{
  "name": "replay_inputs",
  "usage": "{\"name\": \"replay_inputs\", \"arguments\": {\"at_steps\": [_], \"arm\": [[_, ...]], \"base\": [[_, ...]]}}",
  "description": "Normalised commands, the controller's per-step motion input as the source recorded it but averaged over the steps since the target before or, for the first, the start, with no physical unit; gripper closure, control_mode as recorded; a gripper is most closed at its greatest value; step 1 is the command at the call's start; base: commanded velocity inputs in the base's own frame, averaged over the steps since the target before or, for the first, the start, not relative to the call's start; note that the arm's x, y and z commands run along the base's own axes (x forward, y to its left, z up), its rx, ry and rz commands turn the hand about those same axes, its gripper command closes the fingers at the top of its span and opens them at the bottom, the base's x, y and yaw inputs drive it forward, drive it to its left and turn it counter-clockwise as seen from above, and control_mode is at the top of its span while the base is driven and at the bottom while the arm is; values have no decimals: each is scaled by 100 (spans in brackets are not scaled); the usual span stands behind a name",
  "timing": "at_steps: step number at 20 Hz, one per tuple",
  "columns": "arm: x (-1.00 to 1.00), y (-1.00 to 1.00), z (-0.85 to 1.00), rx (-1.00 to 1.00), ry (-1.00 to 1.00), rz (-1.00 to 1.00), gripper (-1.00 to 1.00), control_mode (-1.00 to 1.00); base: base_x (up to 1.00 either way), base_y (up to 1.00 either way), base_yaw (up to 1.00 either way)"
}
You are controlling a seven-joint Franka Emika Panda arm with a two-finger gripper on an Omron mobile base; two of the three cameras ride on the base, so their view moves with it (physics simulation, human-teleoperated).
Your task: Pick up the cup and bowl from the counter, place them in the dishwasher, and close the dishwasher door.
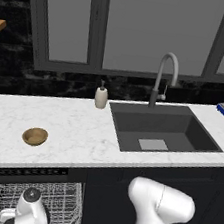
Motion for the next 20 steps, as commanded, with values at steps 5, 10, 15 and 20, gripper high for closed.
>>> {"name": "replay_inputs", "arguments": {"at_steps": [5, 10, 15, 20], "arm": [[-83, 0, 70, -7, -12, 5, -100, -100], [-44, -18, 98, 0, -10, 7, -100, -100], [-1, -58, 89, 0, -2, 0, -100, -100], [7, -46, 100, 0, 2, 0, -100, -100]], "base": [[0, 0, 0], [0, 0, 0], [0, 0, 0], [0, 0, 0]]}}
